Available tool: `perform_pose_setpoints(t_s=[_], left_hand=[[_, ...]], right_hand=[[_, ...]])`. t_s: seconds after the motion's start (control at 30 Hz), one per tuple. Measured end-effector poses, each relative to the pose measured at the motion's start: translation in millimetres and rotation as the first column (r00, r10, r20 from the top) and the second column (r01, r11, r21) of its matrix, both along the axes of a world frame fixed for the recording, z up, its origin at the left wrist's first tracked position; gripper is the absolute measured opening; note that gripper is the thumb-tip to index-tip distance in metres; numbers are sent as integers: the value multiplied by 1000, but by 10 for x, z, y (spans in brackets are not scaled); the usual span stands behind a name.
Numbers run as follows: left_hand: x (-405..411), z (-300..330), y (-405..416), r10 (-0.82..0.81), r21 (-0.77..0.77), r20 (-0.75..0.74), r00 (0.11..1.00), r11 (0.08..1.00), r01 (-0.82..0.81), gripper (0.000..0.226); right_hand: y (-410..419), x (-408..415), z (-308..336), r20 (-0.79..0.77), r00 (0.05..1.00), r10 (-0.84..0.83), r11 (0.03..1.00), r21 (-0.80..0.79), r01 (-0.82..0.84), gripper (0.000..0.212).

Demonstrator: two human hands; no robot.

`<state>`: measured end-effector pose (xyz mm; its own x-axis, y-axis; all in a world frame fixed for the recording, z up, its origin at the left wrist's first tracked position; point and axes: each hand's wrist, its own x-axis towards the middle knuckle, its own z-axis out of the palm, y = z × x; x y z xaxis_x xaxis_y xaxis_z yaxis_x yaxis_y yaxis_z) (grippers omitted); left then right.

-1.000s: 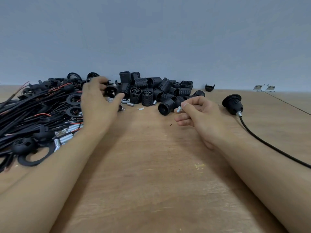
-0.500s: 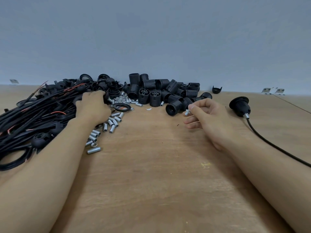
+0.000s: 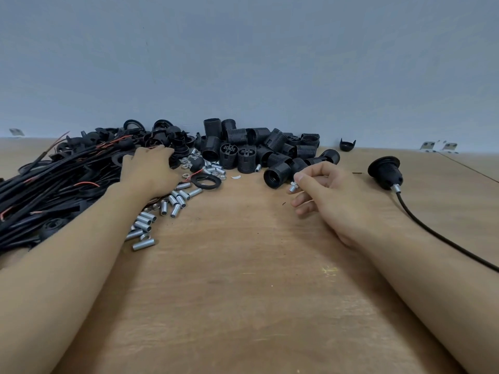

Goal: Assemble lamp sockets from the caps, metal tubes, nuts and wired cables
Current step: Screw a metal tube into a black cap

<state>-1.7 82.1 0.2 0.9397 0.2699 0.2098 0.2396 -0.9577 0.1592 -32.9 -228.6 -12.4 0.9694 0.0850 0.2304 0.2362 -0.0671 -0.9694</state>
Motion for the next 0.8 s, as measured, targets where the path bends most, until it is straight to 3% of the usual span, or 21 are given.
perform_pose_setpoints(t_s=[0.1, 0.23, 0.3, 0.4, 0.5, 0.57, 0.8], left_hand=[[75, 106, 45, -15, 27, -25, 1000, 1000, 16, 47], [34, 271, 151, -99, -120, -3, 995, 988, 98, 40], [-72, 278, 235, -60, -10, 44, 997, 998, 61, 38], [-317, 199, 405, 144, 251, 87, 986, 954, -161, 50], [-525, 130, 634, 410, 124, -20, 912, 906, -405, 92], [-605, 70, 707, 441, 10, -115, 890, 896, -443, 108], [-505, 47, 619, 480, -51, -90, 873, 873, -485, 107]], right_hand=[[-11, 15, -5, 6, 1000, 1, 1000, 6, -1, 11], [-2, 24, -5, 7, 1000, 5, 1000, 0, -5, 11], [12, 16, -14, 6, 1000, 10, 1000, -3, -10, 10], [20, -15, -4, 7, 1000, 17, 1000, -19, -17, 11], [18, -45, 15, 9, 1000, 11, 1000, -23, -11, 12], [24, -63, 22, 9, 1000, 10, 1000, -22, -10, 12], [51, -83, 13, 4, 1000, 8, 999, -51, -8, 10]])
